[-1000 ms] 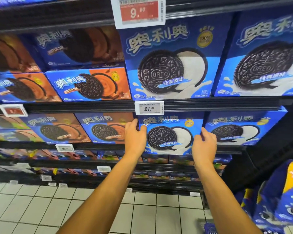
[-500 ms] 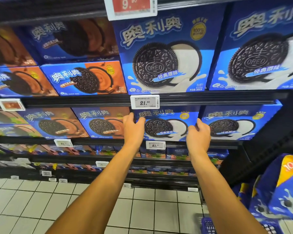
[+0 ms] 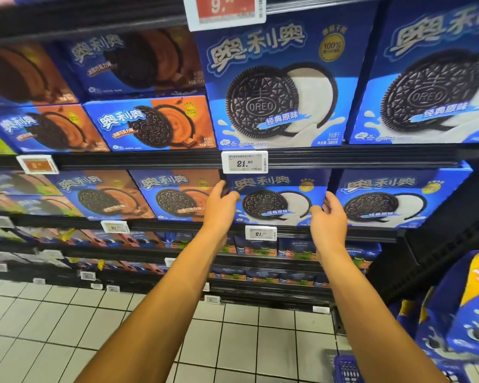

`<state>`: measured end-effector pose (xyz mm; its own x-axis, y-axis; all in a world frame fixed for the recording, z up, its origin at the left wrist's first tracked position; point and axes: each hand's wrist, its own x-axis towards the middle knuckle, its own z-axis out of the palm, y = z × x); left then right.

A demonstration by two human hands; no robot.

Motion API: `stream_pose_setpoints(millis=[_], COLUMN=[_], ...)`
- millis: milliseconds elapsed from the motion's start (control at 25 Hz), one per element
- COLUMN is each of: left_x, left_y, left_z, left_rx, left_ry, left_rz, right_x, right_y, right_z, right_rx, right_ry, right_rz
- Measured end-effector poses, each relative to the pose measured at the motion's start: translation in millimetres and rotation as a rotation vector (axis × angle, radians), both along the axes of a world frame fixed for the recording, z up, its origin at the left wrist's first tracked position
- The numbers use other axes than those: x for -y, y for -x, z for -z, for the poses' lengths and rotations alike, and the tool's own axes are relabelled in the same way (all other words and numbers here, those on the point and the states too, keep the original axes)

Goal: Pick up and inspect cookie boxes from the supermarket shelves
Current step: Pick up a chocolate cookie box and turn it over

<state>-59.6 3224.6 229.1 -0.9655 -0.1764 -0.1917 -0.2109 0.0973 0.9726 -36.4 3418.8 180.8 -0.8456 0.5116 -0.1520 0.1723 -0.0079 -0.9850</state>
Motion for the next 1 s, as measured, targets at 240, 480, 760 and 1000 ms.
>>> stream_pose_setpoints(millis=[240,480,760,1000], left_x=[49,148,217,219], left_y=[-28,-49,-1,22], left_z=[20,31,16,20], left_rx=[0.011,0.069,-0.045,-0.024], left_ry=[0.013,-0.168,-0.069,-0.002], left_rz=[0.003,-0.188,-0.188,0.027], right_x=[22,92,176,214], right_y=[-25,-28,-2,16], right_z=[12,11,-11,-12], right_rx=[-0.034,-0.002,-0.032,0.024], right_ry=[-0.082,-0.004,-0.029,-0.118], right_rz=[0.011,-0.256,-0.240,-0.095])
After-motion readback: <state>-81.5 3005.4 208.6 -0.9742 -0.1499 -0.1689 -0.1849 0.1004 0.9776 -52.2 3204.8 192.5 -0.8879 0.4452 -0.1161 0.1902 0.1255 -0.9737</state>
